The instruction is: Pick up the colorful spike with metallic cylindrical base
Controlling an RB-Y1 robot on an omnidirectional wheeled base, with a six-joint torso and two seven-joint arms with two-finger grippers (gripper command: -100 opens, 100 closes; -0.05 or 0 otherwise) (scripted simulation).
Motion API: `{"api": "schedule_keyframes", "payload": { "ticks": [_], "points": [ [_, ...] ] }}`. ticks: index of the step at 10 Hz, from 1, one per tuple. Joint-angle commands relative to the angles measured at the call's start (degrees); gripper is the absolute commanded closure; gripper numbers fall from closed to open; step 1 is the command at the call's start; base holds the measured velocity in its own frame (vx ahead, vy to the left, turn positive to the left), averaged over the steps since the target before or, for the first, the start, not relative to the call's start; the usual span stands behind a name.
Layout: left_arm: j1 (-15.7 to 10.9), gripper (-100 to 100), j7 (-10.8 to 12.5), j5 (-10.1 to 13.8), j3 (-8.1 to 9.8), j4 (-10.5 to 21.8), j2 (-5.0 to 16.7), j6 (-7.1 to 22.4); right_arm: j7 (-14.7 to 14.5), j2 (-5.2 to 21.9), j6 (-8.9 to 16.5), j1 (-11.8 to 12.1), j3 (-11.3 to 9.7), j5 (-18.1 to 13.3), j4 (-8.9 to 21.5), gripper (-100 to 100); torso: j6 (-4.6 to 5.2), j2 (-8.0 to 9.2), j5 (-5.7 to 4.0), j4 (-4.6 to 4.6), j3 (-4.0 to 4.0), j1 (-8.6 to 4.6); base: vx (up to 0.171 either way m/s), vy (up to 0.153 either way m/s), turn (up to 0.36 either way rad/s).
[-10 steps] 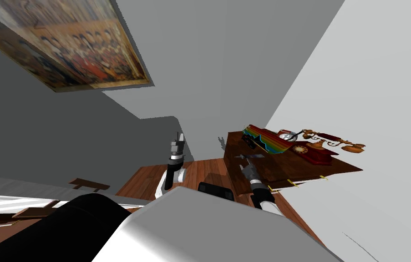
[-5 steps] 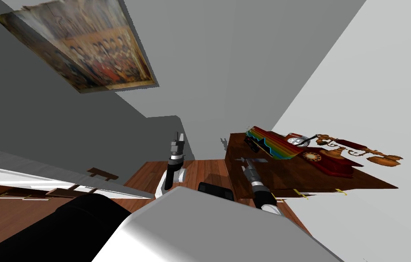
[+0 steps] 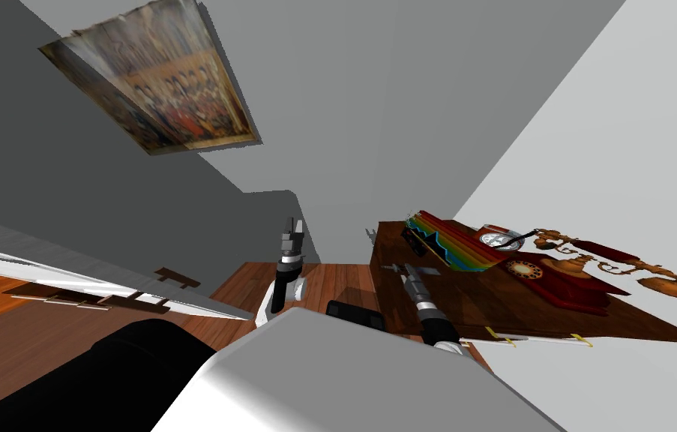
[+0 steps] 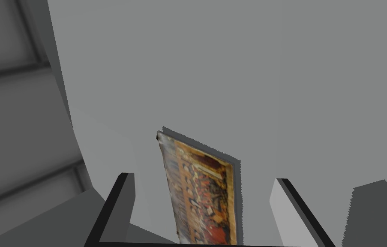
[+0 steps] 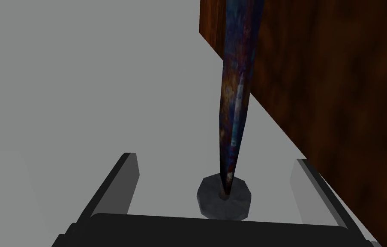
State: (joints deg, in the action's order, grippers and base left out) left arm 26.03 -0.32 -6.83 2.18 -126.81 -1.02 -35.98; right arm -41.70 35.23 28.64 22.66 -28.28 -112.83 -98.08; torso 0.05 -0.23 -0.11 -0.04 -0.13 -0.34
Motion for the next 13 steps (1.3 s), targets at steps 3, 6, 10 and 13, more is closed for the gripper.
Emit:
{"api": "schedule_keyframes", "payload": {
  "ticks": [3,6,10,13],
  "points": [
    [0.00,0,0.00,0.00,-0.01,0.00,-0.01,0.00,0.02,-0.05,-0.01,-0.03,-0.06,0.00,-0.09,100,0.03,-0.06,0.02,-0.03,-0.04,0.02,0.000,-0.002,0.002],
    [0.00,0,0.00,0.00,-0.01,0.00,-0.01,0.00,0.00,-0.04,0.02,-0.07,-0.04,-0.03,-0.20,100,0.01,-0.15,-0.10,-0.09,-0.12,-0.10,0.000,0.000,0.000],
    [-0.01,0,0.00,0.00,-0.01,0.00,-0.01,0.00,0.87,-1.82,-0.62,0.40,-0.69,-0.51,-0.90,-100,0.03,0.11,-0.09,-0.06,0.01,-0.04,-0.075,0.015,-0.022],
    [-0.02,0,0.00,0.00,-0.01,0.00,-0.01,0.00,2.14,-4.17,-1.71,1.15,-1.52,-1.13,-2.01,-100,0.03,0.57,-0.08,0.06,0.29,0.03,-0.201,0.023,-0.055]
  ]
}}
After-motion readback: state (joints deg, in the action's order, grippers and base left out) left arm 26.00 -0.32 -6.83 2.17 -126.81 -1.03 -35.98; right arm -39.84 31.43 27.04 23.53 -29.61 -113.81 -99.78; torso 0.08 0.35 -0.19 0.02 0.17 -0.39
